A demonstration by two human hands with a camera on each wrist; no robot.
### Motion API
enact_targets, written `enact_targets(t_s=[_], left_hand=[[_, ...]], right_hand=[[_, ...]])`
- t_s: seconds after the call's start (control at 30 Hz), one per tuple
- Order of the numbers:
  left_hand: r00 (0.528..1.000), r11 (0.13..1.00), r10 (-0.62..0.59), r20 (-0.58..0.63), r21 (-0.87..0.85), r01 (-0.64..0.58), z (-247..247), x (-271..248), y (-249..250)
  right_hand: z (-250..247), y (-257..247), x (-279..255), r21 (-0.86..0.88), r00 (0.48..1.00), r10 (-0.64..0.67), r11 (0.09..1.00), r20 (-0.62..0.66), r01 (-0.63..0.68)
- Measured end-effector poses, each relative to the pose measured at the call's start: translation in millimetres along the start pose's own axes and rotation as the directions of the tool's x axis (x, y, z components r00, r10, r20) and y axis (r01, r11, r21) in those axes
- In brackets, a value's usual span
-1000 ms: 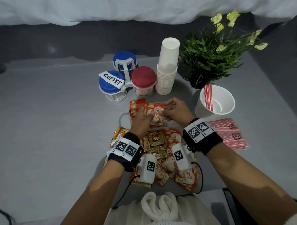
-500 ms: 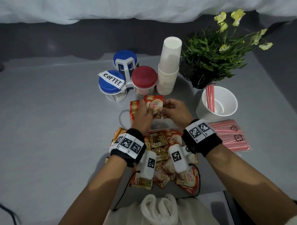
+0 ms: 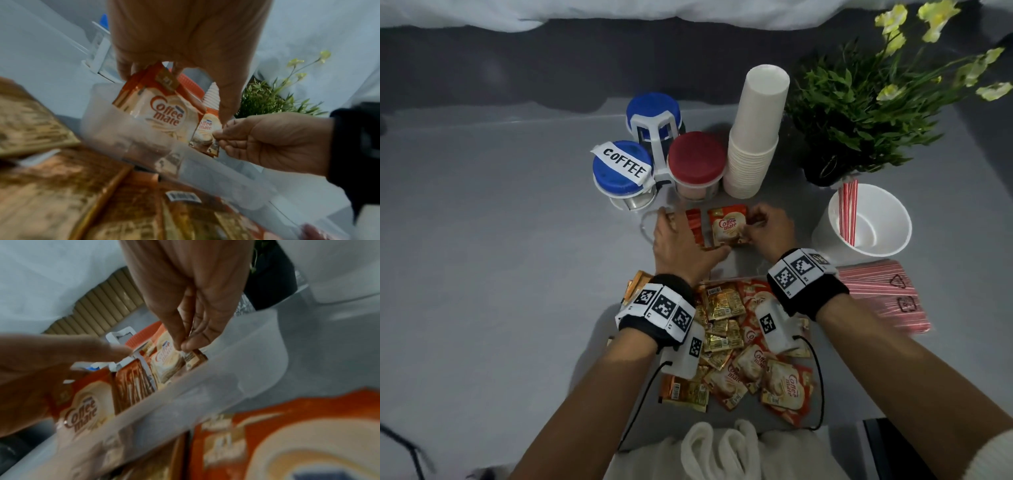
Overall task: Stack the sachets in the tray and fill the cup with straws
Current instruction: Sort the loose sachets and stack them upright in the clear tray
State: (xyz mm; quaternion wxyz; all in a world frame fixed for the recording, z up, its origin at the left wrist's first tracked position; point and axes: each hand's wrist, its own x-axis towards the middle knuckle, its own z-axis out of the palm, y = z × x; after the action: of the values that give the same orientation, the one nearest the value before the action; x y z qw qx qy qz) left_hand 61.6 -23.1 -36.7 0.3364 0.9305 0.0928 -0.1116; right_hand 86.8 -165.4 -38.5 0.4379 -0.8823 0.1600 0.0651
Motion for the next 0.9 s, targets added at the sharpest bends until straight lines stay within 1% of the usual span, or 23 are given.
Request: enact_targets(t_s=[0.13, 0.2, 0.27, 0.33, 0.43, 0.57, 0.67, 0.8, 0.9], left_hand=[[0.999, 1.000, -0.004, -0.037, 0.008, 0.005, 4.3, 5.7, 0.1], [0.999, 0.999, 0.009, -0.031, 0.039, -0.007, 5.3, 6.3, -0.6], [1.000, 0.998, 0.024, -0.019, 0.059, -0.023, 6.7, 5.9, -2.2], [0.998, 0.997, 0.051, -0.023, 0.066, -0.049, 7.3, 4.6, -4.5], [0.997, 0.996, 0.071, -0.034, 0.060, -0.069, 9.1, 3.7, -7.1], [0.995, 0.995, 0.083, -0.048, 0.052, -0.080, 10.1, 3.7, -8.2], [0.995, 0.996, 0.088, -0.053, 0.031, -0.087, 9.7, 4.7, -9.0], [0.998, 0.997, 0.062, -0.015, -0.053, -0.062, 3.2, 4.4, -9.7], [0.998, 0.993, 0.056, -0.015, -0.104, -0.057, -5.4, 3.3, -12.5]], right_hand=[[11.5, 1.5, 4.2, -0.026, 1.000, 0.017, 1.000, -0.012, -0.017], [16.3, 3.0, 3.4, -0.039, 1.000, 0.012, 0.999, -0.015, -0.012], [22.1, 6.3, 2.1, -0.041, 0.999, 0.013, 0.999, -0.048, -0.015], [28.4, 10.0, 1.2, 0.020, 0.996, 0.021, 1.000, -0.091, -0.020], [35.6, 11.9, -1.8, 0.138, 0.993, 0.048, 0.990, -0.111, -0.032], [38.1, 15.6, -3.7, 0.172, 0.990, 0.061, 0.984, -0.127, -0.039], [36.9, 14.9, -4.5, 0.204, 0.990, 0.063, 0.978, -0.125, -0.037], [31.6, 12.5, -8.6, 0.193, 0.992, 0.061, 0.980, -0.111, -0.038], [22.4, 10.6, -12.8, 0.182, 0.993, 0.038, 0.983, -0.109, -0.017]])
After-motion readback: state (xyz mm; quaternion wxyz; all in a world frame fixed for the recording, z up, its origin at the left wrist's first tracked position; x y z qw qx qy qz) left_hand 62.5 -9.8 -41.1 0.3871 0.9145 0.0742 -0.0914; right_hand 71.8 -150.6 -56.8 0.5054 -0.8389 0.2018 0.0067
